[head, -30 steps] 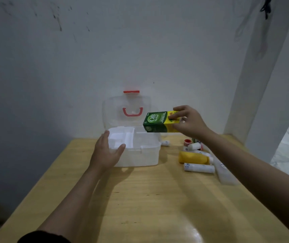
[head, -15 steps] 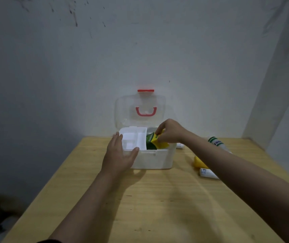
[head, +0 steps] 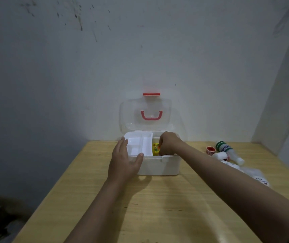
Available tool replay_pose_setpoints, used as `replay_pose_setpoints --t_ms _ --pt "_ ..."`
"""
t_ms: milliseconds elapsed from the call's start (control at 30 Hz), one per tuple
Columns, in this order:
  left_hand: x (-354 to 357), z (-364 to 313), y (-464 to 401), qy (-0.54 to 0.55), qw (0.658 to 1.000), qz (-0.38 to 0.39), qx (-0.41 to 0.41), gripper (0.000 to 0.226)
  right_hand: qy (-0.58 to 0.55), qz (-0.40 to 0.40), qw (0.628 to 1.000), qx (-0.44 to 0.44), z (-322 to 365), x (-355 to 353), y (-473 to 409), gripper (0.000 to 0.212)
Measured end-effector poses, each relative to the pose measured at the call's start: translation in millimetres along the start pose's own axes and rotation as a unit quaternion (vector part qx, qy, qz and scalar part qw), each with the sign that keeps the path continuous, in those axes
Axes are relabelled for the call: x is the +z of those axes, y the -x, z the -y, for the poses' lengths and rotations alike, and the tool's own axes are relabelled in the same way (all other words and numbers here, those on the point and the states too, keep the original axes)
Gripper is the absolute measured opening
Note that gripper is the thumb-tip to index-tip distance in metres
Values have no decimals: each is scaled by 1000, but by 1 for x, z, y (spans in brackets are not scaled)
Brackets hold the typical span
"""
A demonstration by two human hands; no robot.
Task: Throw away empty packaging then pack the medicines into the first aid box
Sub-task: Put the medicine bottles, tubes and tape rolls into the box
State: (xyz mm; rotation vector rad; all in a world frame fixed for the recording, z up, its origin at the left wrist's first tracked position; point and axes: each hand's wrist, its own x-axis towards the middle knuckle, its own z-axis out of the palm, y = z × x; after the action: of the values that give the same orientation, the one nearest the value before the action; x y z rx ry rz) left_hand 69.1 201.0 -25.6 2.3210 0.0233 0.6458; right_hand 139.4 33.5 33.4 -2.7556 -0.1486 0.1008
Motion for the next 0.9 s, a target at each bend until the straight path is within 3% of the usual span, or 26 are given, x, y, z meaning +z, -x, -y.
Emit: replay_pose_setpoints --t_ms 367,600,900 --pt "0 0 -2 -12 1000 -1 -9 76 -140 87 986 39 2 -32 9 35" --pt "-5 1 -4 -9 1000 18 1 76 -262 -87 961 20 -46 -80 71 26" --pt "-10 5 -6 -8 1000 19 5 75 -121 -232 954 147 -175 -30 173 32"
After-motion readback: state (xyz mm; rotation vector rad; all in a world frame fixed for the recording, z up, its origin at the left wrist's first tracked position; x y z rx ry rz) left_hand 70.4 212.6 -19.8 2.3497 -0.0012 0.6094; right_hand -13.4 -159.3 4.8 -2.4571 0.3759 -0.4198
